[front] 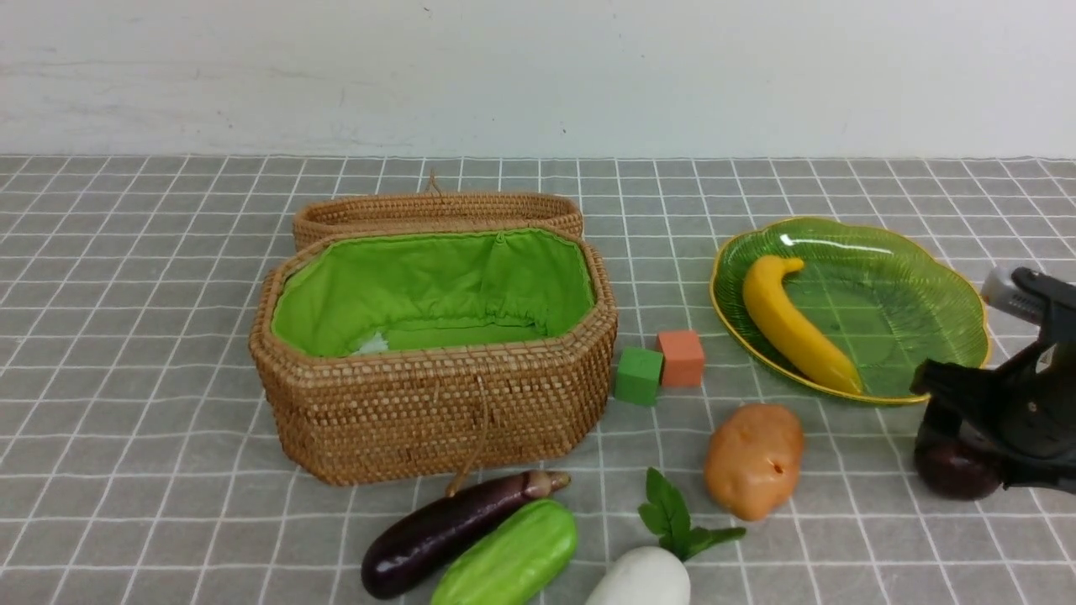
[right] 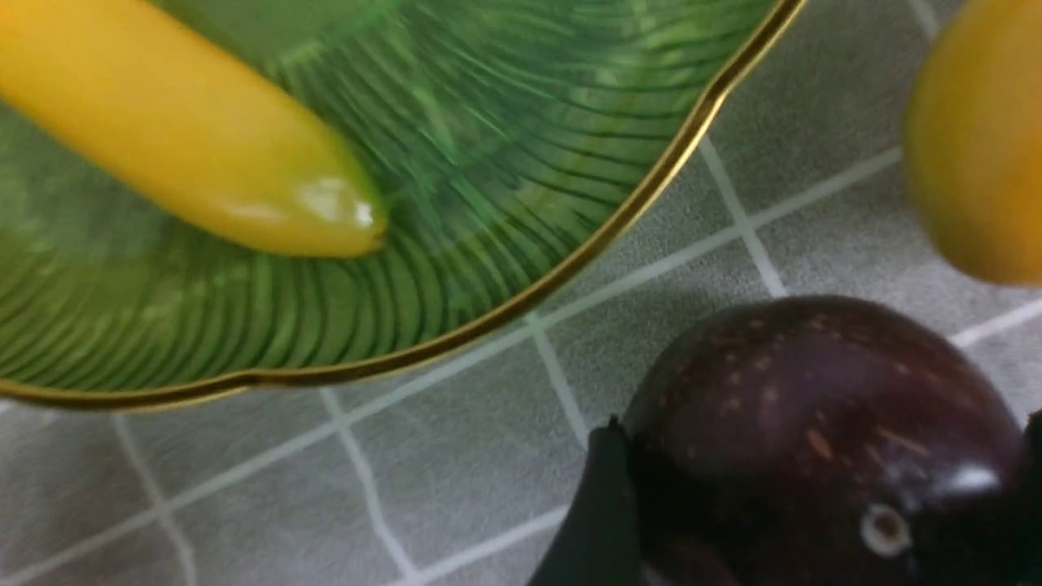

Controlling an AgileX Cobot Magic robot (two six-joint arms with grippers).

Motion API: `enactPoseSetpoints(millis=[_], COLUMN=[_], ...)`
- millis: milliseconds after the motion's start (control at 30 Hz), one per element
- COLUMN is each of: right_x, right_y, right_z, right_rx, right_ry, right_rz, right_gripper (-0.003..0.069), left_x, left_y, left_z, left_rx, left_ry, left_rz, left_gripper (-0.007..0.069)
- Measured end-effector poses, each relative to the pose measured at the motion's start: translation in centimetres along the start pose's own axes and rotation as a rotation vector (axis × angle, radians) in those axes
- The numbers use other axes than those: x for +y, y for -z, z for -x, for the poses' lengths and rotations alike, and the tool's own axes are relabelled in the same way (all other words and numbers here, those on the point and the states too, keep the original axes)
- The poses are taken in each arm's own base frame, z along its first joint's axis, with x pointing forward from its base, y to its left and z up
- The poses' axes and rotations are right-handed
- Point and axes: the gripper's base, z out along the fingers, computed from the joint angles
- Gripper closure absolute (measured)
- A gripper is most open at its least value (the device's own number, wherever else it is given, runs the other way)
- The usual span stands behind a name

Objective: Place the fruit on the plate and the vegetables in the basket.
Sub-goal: Use the right arm to grab a mangosteen and put it into the right plate

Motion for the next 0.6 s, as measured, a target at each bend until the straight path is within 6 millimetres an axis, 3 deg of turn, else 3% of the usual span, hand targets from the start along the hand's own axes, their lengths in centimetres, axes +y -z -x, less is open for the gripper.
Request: enactPoseSetpoints(millis=[167,367,433,600], right_x=[0.0,0.0,0.0,0.1], right_y=[-0.8,-0.5,-0.1,3.3], right_z=[0.1,0.1,-0.1,0.0], right_rx=[-0.008,-0.002,0.012,-0.025], right_ry=[-0.023,-0.023,-0.014,0.022], right_rz=[0.003,0.001,-0.006,0.016], right_gripper=[0.0061,0.0083,0.0083,0.0083], left_x=[0.0,0.0,0.0,0.0], left_y=[0.0,0.0,0.0,0.0], left_z=[0.0,0.0,0.0,0.0], left_rx=[0.0,0.0,0.0,0.0], left_ry=[0.0,0.0,0.0,0.0], left_rz=[0.0,0.0,0.0,0.0], left_gripper=[0.0386,0.0386,0.0386,0.0386])
